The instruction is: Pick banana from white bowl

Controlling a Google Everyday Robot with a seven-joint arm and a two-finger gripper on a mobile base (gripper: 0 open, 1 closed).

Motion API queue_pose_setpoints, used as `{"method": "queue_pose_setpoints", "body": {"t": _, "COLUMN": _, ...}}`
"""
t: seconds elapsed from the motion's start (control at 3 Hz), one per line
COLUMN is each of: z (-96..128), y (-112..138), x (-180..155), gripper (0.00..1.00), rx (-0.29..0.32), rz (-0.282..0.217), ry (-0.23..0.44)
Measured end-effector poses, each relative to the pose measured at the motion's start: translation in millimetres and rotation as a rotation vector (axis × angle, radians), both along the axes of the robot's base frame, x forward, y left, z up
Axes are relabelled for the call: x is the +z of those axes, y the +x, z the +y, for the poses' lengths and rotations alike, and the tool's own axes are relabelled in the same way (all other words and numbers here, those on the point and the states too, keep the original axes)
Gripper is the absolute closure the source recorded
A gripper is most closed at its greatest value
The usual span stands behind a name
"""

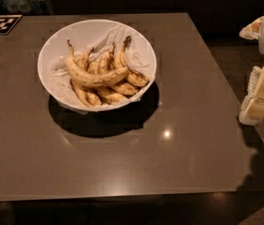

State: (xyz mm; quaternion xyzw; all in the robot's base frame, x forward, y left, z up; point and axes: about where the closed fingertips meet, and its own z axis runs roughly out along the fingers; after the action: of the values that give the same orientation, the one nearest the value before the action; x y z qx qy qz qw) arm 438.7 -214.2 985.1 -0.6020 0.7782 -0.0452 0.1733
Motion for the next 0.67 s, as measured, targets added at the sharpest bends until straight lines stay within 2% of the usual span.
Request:
{"method": "queue_pose_setpoints", "body": {"t": 0.33, "z": 0.0, "y": 0.0, "x": 0.0, "gripper": 0.00, "rx": 0.000, "rz": 0.000, "ry": 0.000}}
{"method": "queue_pose_setpoints", "body": {"t": 0.67, "z": 10.0, "y": 1.3, "x": 7.0, "gripper": 0.00, "rx": 0.024, "rz": -0.023, "ry": 0.005}}
